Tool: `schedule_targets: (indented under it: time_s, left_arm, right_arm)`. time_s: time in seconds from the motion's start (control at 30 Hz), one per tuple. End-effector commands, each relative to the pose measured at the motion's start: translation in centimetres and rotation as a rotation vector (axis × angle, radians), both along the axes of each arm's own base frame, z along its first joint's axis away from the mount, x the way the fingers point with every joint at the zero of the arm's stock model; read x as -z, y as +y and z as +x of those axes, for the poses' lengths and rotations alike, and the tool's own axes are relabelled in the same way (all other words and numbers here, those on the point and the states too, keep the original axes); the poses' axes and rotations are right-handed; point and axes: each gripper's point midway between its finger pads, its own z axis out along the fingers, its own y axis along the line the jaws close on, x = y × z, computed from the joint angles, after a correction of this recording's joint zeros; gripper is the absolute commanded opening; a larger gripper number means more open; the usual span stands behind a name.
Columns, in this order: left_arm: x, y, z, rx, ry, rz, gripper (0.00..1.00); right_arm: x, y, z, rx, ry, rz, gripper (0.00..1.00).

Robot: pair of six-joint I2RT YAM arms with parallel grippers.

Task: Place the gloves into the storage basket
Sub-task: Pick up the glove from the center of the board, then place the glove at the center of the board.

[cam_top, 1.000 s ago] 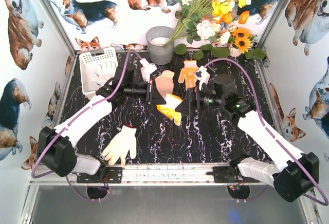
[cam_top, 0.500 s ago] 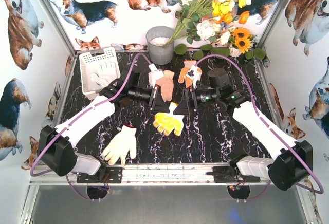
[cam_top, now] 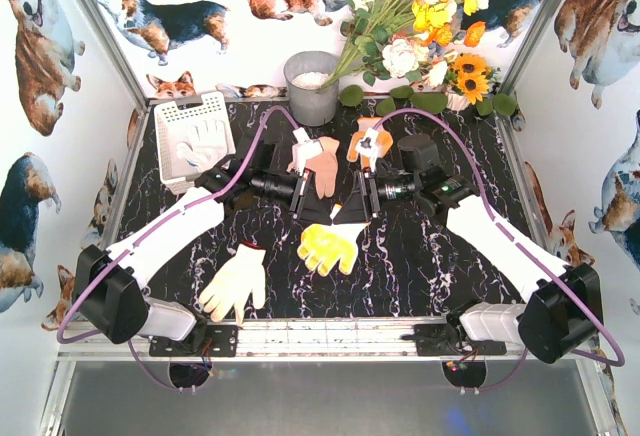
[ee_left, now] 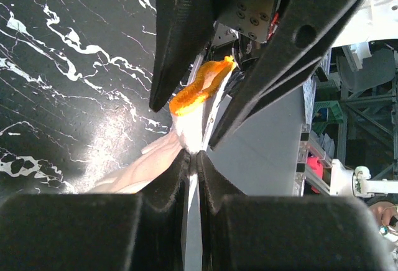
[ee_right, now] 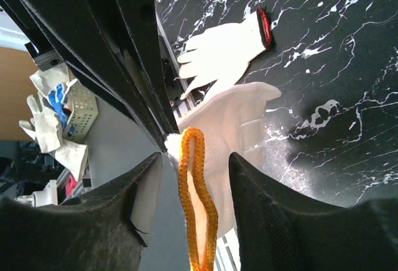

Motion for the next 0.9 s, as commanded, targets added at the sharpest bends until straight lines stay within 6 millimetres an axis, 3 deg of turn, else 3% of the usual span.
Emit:
schedule_targets:
  time_s: [0.0,0.17,0.2,0.27,0.3,0.4,0.47,0.63,0.73,0.87]
  left_arm:
    - [-1.8,-0.3,-0.6,0.029,-0.046,-0.046,0.00]
    - [-1.5,-0.1,0.2,0.000,-0.075,-0.023,0.00]
    - [-1.3,0.0,0.7,-0.016,-0.083,-0.010,0.08]
    - [-0.9,1.1,2.5,-0.097,-0.098,0.029,0.48]
    - [-0.6,1.9,3.6,-0.153,-0.110,0.054,0.61]
    - [-0.9,5.2,6.8,-0.330,-0.170,0.073,0.88]
    - [-1.7,7.9,8.6,-0.455,-0.209,0.060,1.00]
    - [-2.1,13.9,11.2,-0.684,-0.317,0.146,1.00]
    - [-1.3,17.5,12.6,-0.823,-0.358,0.275,1.00]
    - [-0.8,20.7,13.4,-0.939,-0.392,0.388,1.00]
  right_arm:
    - [-1.3,0.4,-0.3,-0.016,-0.024,0.050,0.42]
    - [-1.3,0.5,0.0,0.035,0.011,0.062,0.00]
    - [-1.2,0.4,0.3,0.055,0.018,0.053,0.00]
    - [-0.5,0.0,1.4,0.142,0.046,0.006,0.00]
    - [-0.2,-0.3,1.9,0.191,0.064,-0.016,0.00]
    - [0.7,-1.1,3.4,0.347,0.138,-0.065,0.00]
    - [1.2,-1.8,4.3,0.470,0.193,-0.085,0.00]
    - [0.1,-1.6,6.0,0.678,0.211,-0.029,0.00]
    - [-2.0,0.4,6.4,0.696,0.183,0.021,0.00]
    - [-6.1,2.2,8.0,0.735,0.142,0.099,0.00]
